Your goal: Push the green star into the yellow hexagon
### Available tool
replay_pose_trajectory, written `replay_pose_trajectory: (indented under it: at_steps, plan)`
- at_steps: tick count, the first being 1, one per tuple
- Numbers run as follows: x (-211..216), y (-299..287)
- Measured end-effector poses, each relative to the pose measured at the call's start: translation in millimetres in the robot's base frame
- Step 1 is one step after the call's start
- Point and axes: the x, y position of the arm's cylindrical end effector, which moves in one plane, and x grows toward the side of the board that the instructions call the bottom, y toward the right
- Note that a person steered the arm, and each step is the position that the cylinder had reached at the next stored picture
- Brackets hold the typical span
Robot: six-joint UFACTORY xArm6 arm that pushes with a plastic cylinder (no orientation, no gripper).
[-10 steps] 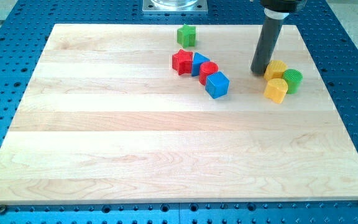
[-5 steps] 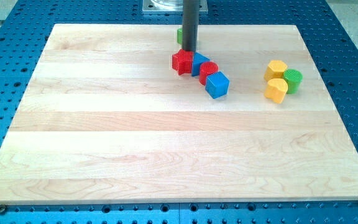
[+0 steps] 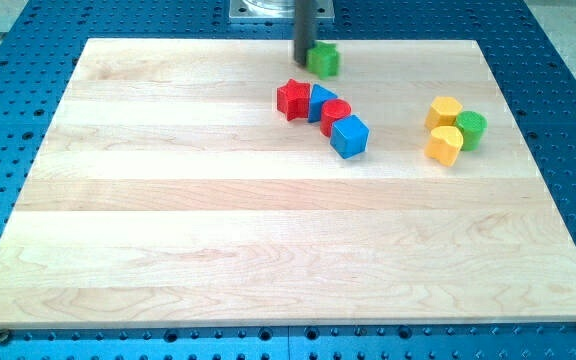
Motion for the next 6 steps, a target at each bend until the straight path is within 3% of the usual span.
replay_pose_trajectory:
  at_steps: [2,4,5,6]
  plan:
    - [84.0,23.1]
    - [0.5,3.9]
    - [14.5,35.9]
    - [77.2,57.8]
